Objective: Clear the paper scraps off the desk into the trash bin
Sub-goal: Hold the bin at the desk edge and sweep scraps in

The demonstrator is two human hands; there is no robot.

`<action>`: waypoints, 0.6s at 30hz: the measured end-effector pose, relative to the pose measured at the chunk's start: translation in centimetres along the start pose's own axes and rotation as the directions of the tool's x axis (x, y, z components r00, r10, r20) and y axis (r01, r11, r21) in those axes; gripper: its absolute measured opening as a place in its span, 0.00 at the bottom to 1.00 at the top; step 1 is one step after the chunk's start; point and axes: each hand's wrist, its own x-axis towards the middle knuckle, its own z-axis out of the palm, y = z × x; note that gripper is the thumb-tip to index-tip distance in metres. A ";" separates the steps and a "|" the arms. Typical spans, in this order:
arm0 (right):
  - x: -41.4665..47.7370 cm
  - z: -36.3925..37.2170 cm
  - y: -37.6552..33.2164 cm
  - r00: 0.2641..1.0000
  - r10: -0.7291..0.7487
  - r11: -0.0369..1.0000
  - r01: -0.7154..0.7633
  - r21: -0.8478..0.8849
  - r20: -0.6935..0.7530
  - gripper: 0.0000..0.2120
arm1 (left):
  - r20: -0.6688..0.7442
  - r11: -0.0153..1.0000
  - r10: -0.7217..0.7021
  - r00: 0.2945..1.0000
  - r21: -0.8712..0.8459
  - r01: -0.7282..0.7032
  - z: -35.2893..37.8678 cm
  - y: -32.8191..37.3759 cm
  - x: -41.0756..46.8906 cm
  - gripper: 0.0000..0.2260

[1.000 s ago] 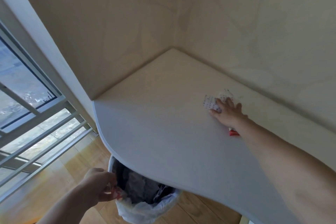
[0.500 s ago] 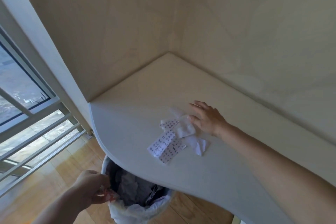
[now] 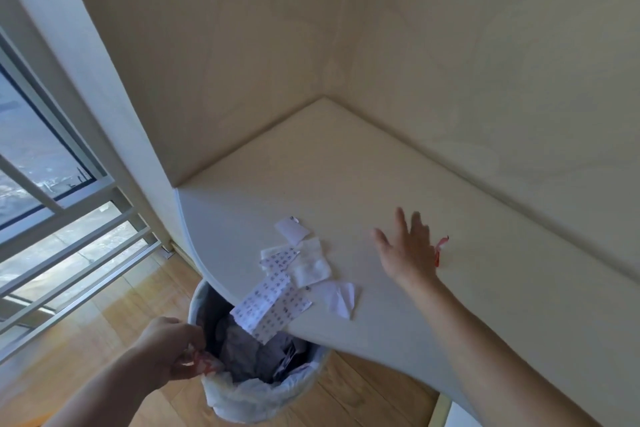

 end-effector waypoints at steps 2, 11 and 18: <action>0.0 0.0 2.0 0.979 0.178 0.981 -0.185 0.066 0.096 0.36 | 0.002 1.000 -0.006 1.000 -0.008 0.006 -0.3 -0.2 0.2 0.07; -2.3 4.0 -4.6 0.901 -0.270 0.949 0.309 -0.065 0.340 0.47 | -0.005 0.999 0.033 0.999 0.006 -0.033 -2.6 -0.7 1.2 0.07; -7.8 8.2 -9.2 0.776 -0.500 0.786 0.593 -0.174 0.384 0.32 | -0.035 0.998 0.068 0.997 -0.011 -0.068 -4.6 -1.6 0.7 0.06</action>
